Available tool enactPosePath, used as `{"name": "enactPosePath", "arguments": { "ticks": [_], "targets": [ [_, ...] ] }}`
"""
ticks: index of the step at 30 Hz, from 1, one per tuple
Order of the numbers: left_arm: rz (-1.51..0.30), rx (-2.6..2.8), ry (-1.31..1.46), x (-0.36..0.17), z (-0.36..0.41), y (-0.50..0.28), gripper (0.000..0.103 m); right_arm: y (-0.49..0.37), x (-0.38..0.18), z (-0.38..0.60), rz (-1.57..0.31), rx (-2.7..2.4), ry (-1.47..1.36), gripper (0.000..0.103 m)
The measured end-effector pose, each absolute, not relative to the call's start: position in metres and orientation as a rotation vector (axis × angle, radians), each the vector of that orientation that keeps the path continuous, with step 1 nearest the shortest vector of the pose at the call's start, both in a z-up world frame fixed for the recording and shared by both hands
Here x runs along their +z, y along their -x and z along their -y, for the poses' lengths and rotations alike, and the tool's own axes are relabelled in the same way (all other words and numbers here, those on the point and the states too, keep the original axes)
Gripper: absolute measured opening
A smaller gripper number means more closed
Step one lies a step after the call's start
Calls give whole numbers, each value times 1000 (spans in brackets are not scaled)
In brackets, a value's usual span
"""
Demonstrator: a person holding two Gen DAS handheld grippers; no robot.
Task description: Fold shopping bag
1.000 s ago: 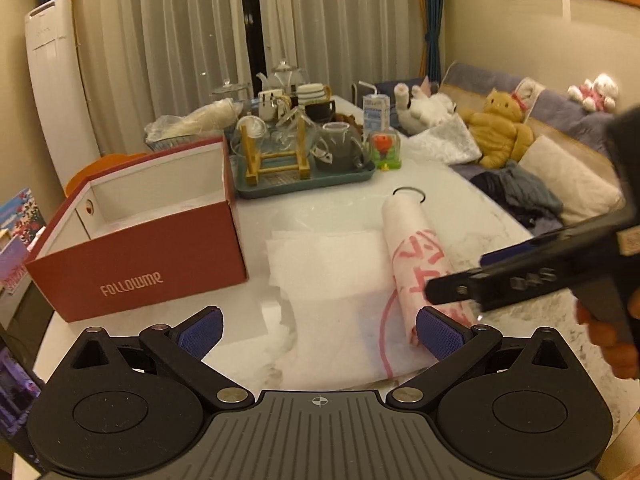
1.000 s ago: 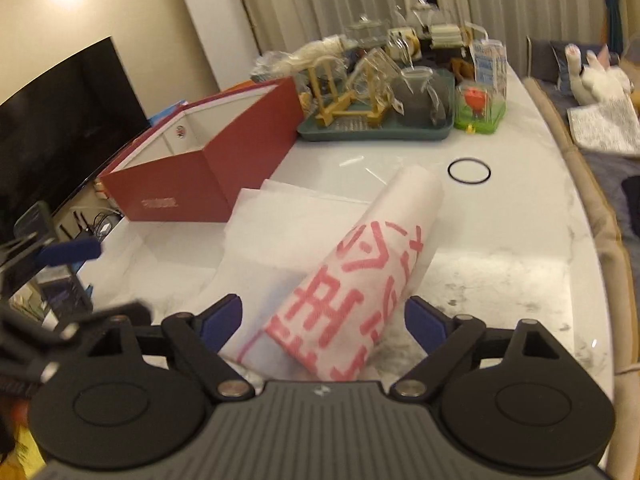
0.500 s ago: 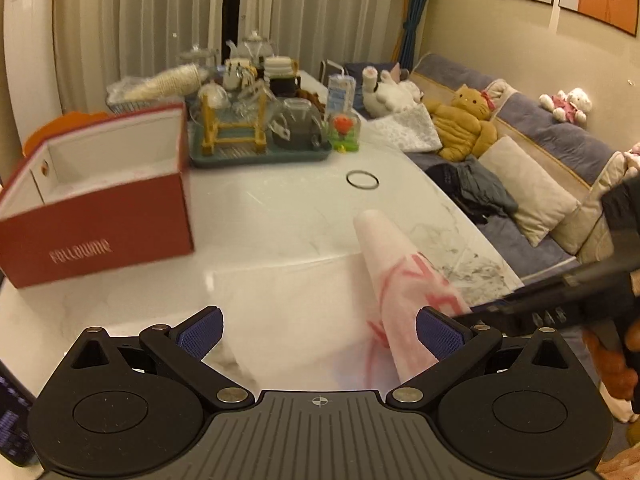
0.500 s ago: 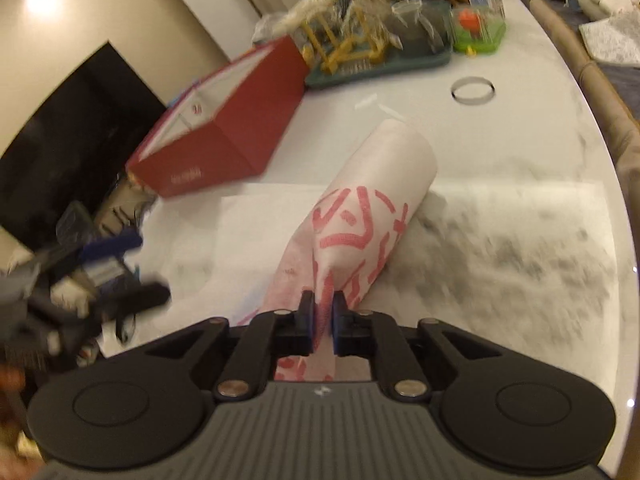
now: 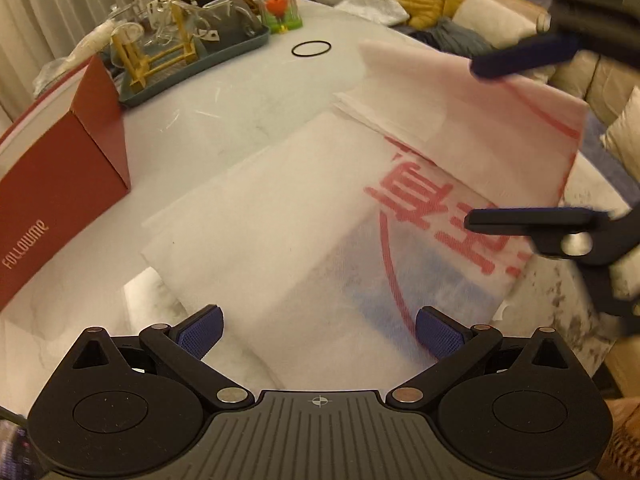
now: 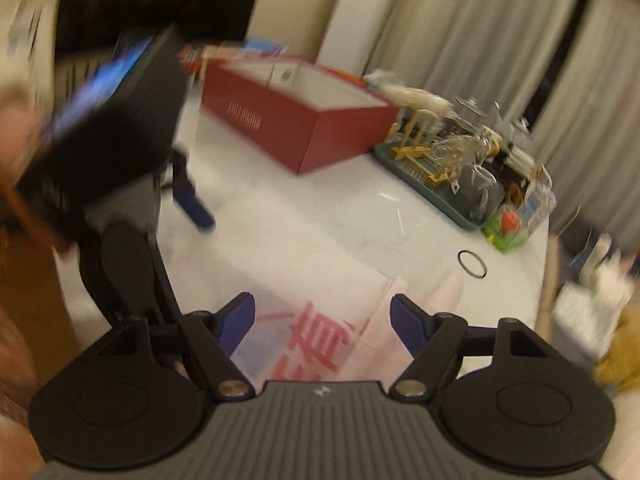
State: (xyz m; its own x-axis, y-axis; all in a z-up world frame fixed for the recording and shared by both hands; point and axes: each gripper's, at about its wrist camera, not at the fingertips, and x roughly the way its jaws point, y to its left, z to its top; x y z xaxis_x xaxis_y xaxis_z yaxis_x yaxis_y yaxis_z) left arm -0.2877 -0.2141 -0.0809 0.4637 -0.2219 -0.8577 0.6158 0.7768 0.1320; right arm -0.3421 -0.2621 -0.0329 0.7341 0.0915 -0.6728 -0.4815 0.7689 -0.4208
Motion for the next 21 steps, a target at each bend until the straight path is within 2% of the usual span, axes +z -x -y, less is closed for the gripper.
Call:
{"name": "enactPosePath", "arguments": {
  "ticks": [2,3,5,8,10,11,13,17,19,20,21],
  "targets": [
    [-972,-528,-435,-81,211,285,103,329,-49,267,-759,225,675,44],
    [-972,-522,-426,-81,209,284,103,322,-52,279,-804,149,638,43],
    [-974,-507,-406,-81,207,284,103,312,-50,311,-863,-20,521,43],
    [-953,-476,-406,-75,204,286,103,315,-29,352,-839,-84,322,45],
    [-915,-479,-372,-62,199,289,103,322,-14,363,-796,5,215,52],
    [-901,-485,-350,-55,197,290,103,325,-12,363,-791,52,192,58],
    [-870,-518,-314,-43,196,292,103,326,-14,356,-806,145,187,64],
    [-877,-539,-333,-45,205,283,103,319,-40,325,-900,228,248,65],
    [-883,-525,-341,-46,207,279,103,315,-52,319,-934,215,241,60],
    [-873,-521,-330,-44,207,274,103,312,-55,320,-957,215,201,46],
    [-850,-514,-304,-39,205,266,103,309,-54,324,-976,209,152,40]
  ]
}}
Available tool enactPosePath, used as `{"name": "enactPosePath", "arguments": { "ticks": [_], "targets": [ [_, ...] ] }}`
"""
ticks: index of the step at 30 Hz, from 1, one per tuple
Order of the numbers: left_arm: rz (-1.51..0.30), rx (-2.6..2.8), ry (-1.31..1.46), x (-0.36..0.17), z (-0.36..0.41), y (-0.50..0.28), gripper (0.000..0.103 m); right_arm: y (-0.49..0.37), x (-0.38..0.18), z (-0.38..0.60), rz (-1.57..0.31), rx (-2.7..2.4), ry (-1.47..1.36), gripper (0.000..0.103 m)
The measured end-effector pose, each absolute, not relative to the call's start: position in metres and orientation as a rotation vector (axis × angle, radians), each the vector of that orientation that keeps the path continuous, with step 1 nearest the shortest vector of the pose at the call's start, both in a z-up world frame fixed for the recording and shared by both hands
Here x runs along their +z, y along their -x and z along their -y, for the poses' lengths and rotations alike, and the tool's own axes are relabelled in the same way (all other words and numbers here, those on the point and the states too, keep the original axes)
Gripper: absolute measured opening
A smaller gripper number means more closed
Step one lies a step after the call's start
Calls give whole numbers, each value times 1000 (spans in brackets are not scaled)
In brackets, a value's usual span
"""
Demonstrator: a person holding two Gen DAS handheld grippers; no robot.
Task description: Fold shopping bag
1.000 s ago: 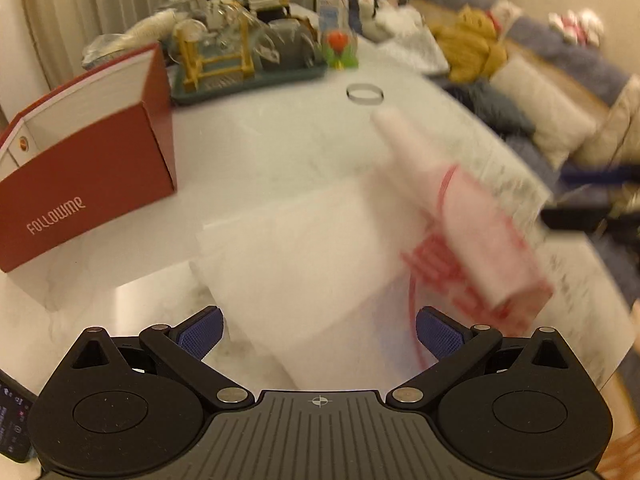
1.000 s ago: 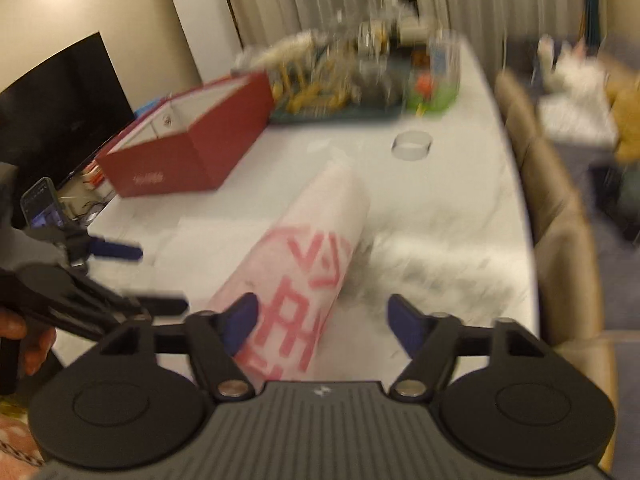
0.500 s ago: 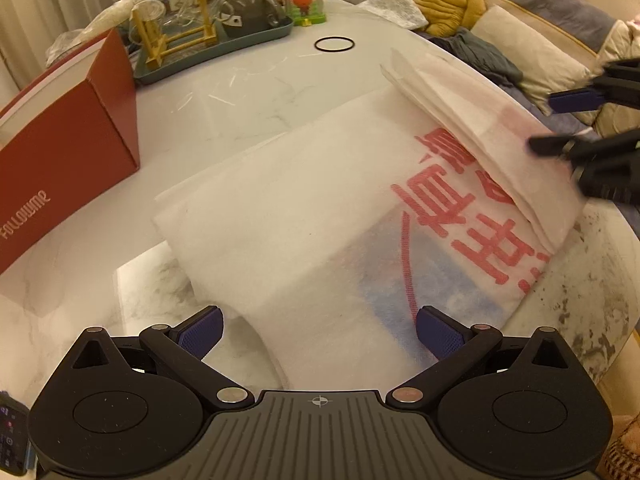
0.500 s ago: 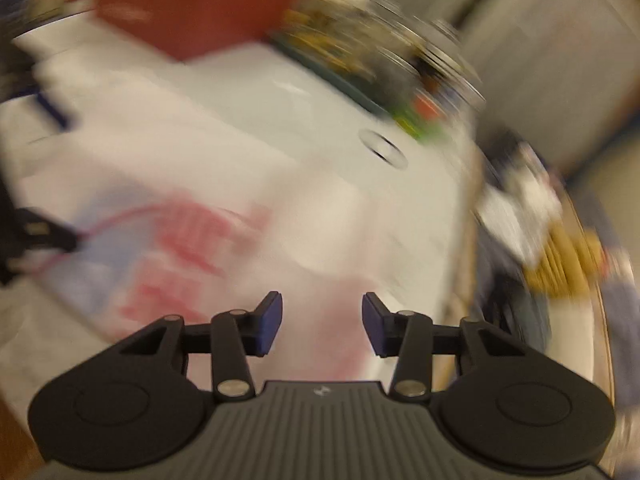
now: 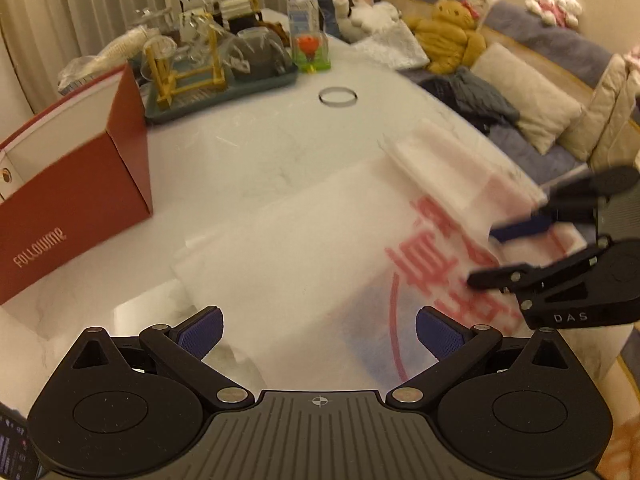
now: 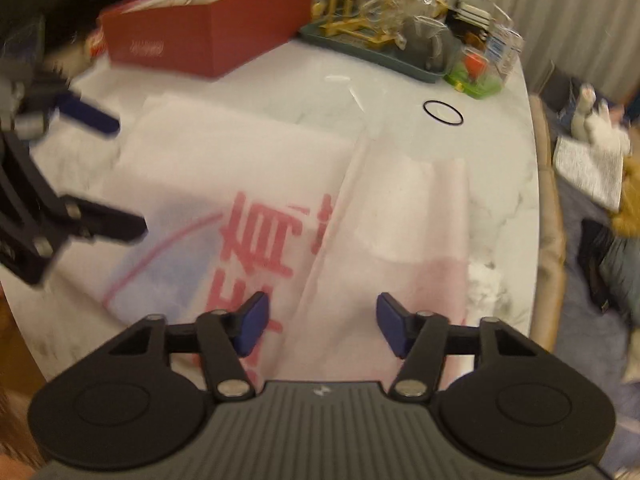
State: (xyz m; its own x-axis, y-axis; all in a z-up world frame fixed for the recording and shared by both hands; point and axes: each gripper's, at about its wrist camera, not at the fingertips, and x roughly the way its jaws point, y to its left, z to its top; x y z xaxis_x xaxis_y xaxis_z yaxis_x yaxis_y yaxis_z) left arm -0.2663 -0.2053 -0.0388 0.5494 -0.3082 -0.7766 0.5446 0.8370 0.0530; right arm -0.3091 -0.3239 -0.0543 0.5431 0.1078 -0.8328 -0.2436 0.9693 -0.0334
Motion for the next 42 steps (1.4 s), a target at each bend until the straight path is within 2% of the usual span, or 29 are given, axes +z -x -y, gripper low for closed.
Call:
{"name": "enactPosePath", "arguments": {
  "ticks": [1,2,10,19,27,29,30,32,36,42],
  "targets": [
    [-826,-501,-278,-33,204,257,103,308,-53,327,-985,195,121,30],
    [-803,-484,-249,-27,204,245,103,307,-51,328,-990,189,118,25],
    [-741,-340,-235,-25,204,132,103,311,-53,317,-1006,178,158,28],
    [-740,-348,-291,-43,192,100,103,309,-58,315,-1005,161,141,28],
    [-755,-327,-275,-46,179,103,103,299,-60,316,-1014,170,140,28],
    [-754,-328,-249,-40,176,107,103,296,-61,317,-1014,168,143,26],
    [-753,-341,-237,-35,177,114,103,296,-61,318,-1013,167,146,23],
    [-749,-395,-201,-25,181,131,103,296,-60,321,-1012,154,132,1],
    [-750,-591,-162,-17,199,200,103,296,-54,344,-1012,139,-43,0],
    [-872,-765,-247,-60,232,274,103,305,-19,371,-925,177,-256,0]
  ]
}}
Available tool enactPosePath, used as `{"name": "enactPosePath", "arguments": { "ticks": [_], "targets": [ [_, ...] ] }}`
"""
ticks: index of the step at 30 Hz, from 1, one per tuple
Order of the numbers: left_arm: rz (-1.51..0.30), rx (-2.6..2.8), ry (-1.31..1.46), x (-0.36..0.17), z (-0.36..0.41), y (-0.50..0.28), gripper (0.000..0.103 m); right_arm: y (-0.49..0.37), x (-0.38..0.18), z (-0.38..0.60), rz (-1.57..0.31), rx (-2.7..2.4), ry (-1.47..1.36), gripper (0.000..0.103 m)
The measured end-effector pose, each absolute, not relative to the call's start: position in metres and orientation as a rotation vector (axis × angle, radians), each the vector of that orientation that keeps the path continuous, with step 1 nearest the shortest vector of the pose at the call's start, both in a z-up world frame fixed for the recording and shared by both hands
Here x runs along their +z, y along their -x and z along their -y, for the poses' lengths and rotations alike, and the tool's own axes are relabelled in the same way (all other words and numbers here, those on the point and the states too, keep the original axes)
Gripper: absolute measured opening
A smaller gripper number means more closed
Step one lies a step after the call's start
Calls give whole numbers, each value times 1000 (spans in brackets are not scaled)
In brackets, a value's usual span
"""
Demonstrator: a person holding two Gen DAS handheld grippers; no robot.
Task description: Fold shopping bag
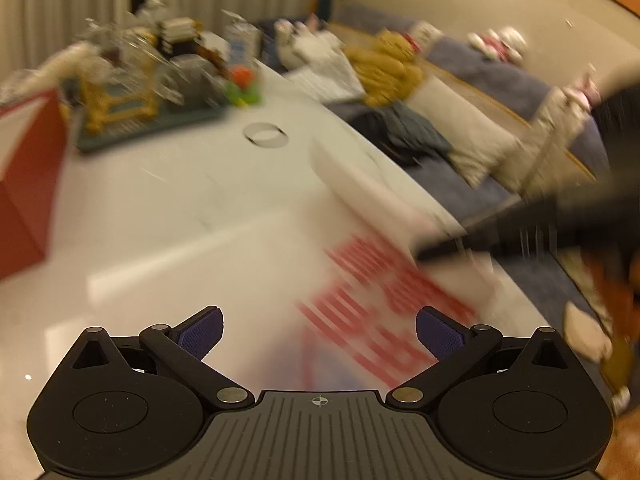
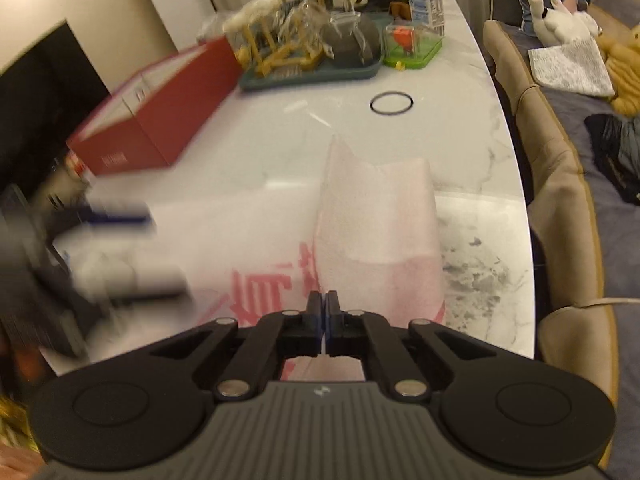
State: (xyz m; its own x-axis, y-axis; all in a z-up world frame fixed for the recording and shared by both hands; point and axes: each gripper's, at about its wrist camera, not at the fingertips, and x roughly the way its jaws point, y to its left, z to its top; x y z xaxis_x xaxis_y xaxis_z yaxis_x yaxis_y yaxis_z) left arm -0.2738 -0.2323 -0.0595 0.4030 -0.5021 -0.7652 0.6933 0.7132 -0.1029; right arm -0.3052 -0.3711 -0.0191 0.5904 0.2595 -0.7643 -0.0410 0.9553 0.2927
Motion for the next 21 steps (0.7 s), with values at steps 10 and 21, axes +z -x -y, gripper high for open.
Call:
{"name": "enactPosePath", "arguments": {
  "ticks": [10,21],
  "targets": [
    [-959,-611,-377,-89,225,279,103,324,-5,445,-957,-138,-52,1],
    [-993,-384,-284,-88,155,256,103,322,-43,387,-1058,55,-112,1]
  ]
}}
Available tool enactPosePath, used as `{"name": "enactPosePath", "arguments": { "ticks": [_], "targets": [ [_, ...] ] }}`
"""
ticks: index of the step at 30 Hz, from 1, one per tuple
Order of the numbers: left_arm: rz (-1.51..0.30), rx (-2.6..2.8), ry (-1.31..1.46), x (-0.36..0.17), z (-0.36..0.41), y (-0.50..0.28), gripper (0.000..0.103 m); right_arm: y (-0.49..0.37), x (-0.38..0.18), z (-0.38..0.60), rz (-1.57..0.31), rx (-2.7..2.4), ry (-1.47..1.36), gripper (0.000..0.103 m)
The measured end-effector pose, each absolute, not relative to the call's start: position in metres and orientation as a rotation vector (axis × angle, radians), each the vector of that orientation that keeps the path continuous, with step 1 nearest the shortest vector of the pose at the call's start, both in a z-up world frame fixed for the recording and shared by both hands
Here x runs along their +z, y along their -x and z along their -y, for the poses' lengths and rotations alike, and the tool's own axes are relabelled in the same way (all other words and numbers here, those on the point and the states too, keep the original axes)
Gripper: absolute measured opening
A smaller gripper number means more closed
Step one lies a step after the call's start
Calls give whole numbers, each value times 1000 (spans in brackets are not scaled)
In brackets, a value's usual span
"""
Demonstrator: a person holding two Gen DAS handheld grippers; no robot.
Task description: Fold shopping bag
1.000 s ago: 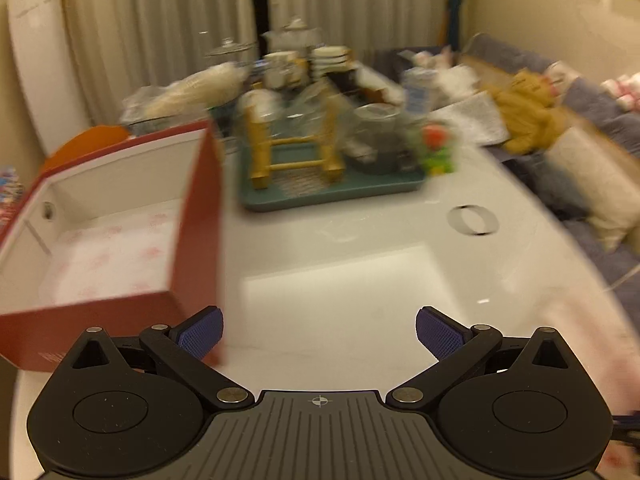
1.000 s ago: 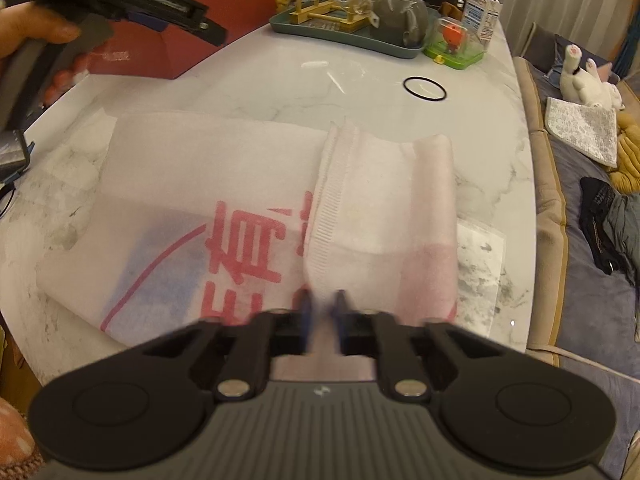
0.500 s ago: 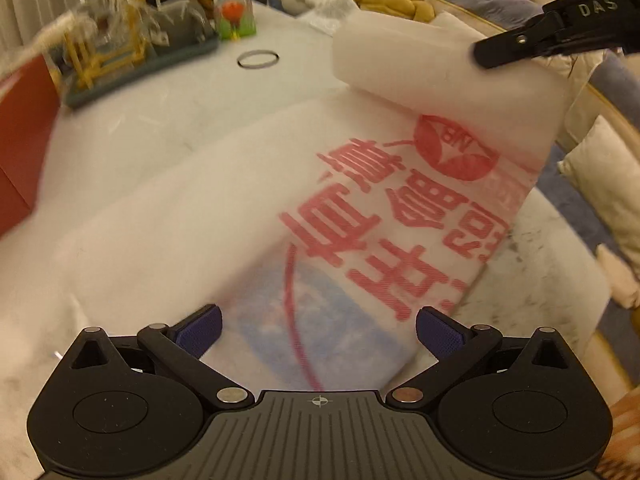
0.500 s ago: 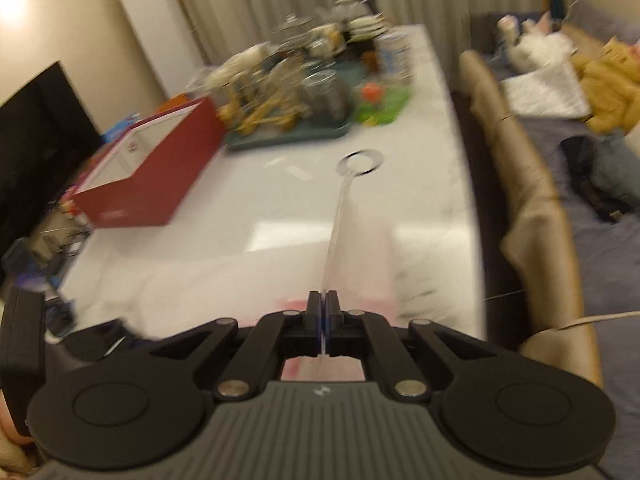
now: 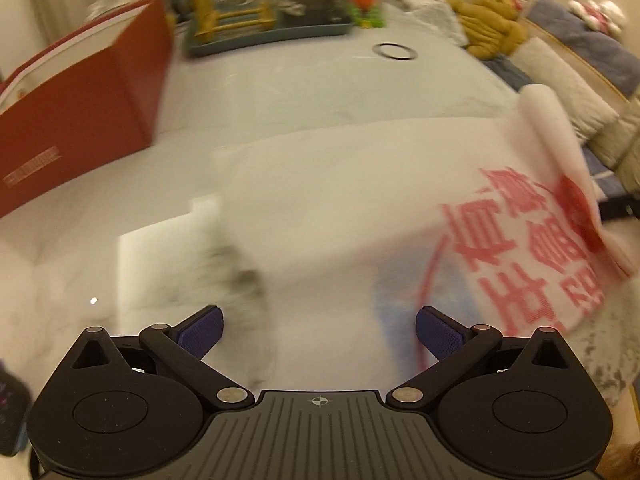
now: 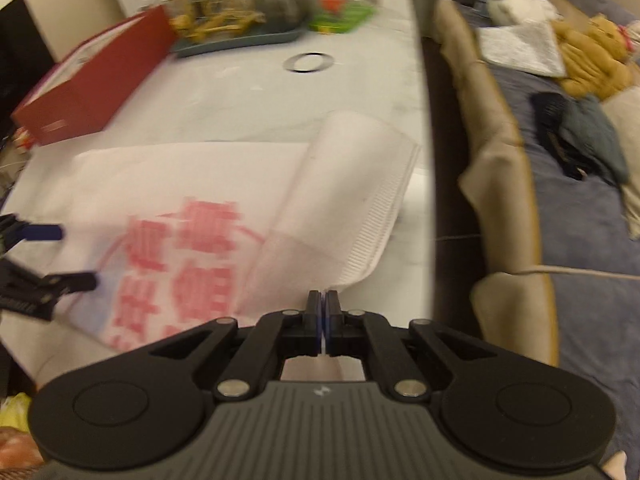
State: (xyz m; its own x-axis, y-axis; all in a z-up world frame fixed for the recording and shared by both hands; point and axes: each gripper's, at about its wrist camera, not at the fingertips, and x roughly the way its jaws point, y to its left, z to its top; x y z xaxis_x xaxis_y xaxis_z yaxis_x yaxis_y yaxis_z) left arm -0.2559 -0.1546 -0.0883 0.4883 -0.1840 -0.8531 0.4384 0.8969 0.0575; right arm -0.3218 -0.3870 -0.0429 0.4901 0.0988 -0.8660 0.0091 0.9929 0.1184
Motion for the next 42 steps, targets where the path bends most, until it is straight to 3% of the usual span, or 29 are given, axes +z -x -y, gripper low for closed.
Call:
{"name": "enactPosePath", "arguments": {
  "ticks": [7,12,14,16,26,33,42],
  "targets": [
    [-883,-472,-269,-52,179,275,103,316,-48,351,-1066,175,-90,1],
    [-955,-530,-382,-78,224,276,103,329,-39,377,-1065,85,-72,6],
    [-983,-535,-379,-88,228,276,103,338,-36,387,-1075,37,-18,34],
    [-995,-531,-351,-88,228,276,103,349,-33,395,-1072,-2,39,46],
    [-999,-546,-354,-90,227,275,103,358,9,357,-793,201,212,47],
    [-992,-541,-345,-91,220,277,103,311,-49,322,-1044,263,213,47],
    [-978,-538,-336,-92,213,287,103,313,-57,325,-1070,257,181,59]
  ]
}}
